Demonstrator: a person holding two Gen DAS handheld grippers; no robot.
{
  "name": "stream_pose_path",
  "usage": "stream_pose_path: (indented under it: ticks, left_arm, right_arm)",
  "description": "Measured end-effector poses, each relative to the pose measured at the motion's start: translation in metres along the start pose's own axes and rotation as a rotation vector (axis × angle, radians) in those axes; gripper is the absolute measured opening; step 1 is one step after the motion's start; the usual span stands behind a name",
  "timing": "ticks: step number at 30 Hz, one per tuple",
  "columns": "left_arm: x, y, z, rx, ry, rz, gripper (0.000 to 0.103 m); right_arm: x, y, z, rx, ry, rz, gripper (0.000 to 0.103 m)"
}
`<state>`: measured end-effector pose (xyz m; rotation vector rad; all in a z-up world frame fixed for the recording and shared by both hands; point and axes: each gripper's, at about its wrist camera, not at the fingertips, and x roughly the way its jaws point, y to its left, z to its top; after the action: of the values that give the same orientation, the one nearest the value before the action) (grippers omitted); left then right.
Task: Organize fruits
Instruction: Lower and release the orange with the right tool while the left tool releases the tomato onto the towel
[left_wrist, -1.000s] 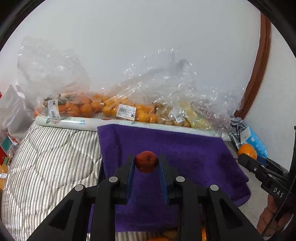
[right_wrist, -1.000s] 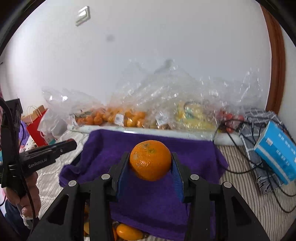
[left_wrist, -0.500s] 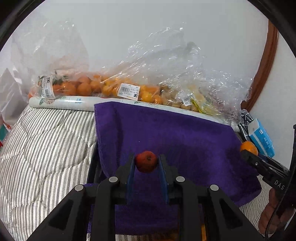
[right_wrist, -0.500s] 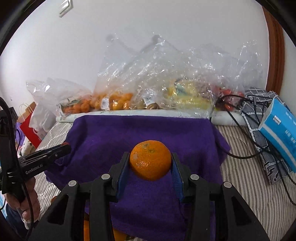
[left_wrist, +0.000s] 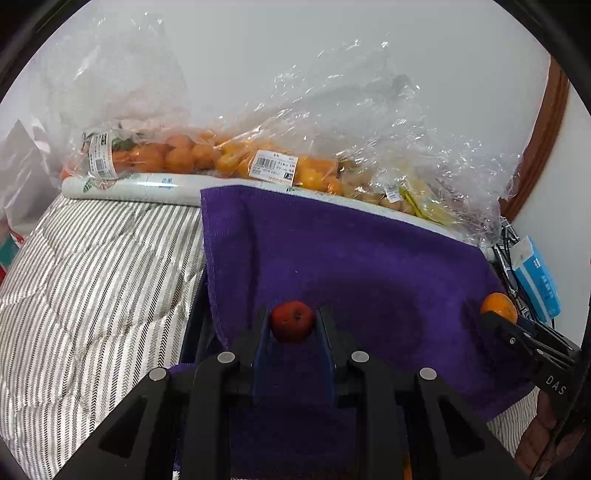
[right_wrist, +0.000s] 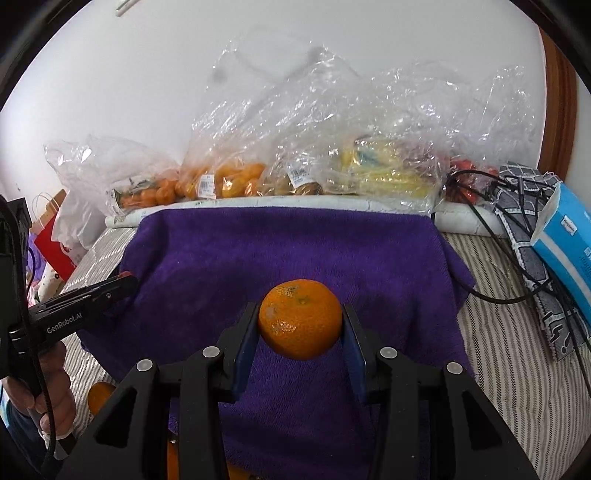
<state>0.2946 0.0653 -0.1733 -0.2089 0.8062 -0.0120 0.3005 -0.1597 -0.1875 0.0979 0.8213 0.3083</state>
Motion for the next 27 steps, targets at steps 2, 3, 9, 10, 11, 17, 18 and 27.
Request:
stream_pose_path:
  ticks: [2, 3, 9, 10, 11, 17, 18, 27]
  left_arm:
    - [0.002, 0.000, -0.001, 0.001, 0.005, 0.002, 0.024]
    - [0.003, 0.000, -0.001, 0.002, 0.007, 0.004, 0.024]
    - [0.004, -0.002, -0.002, 0.018, 0.007, 0.017, 0.024]
    - [0.005, -0.002, -0.002, 0.020, 0.007, 0.015, 0.024]
    - [0.005, -0.001, -0.002, 0.019, 0.007, 0.014, 0.024]
    - [0.005, -0.002, -0.002, 0.022, 0.005, 0.015, 0.024]
    - [0.005, -0.002, -0.002, 0.025, 0.006, 0.017, 0.024]
    - [0.008, -0.005, -0.003, 0.060, 0.009, 0.038, 0.024]
  right_arm:
    - [0.001, 0.001, -0.001, -0.004, 0.002, 0.000, 0.043]
    - [0.001, 0.001, -0.001, -0.005, 0.003, -0.001, 0.043]
    - [0.006, 0.005, -0.002, -0.014, 0.019, -0.002, 0.043]
    - [0.006, 0.005, -0.002, -0.014, 0.019, -0.003, 0.043]
    - [0.006, 0.005, -0.002, -0.014, 0.019, -0.004, 0.043]
    - [0.007, 0.004, -0.002, -0.015, 0.024, -0.009, 0.043]
    - [0.007, 0.004, -0.003, -0.015, 0.025, -0.010, 0.043]
    - [0.012, 0.004, -0.003, -0.024, 0.041, -0.023, 0.043]
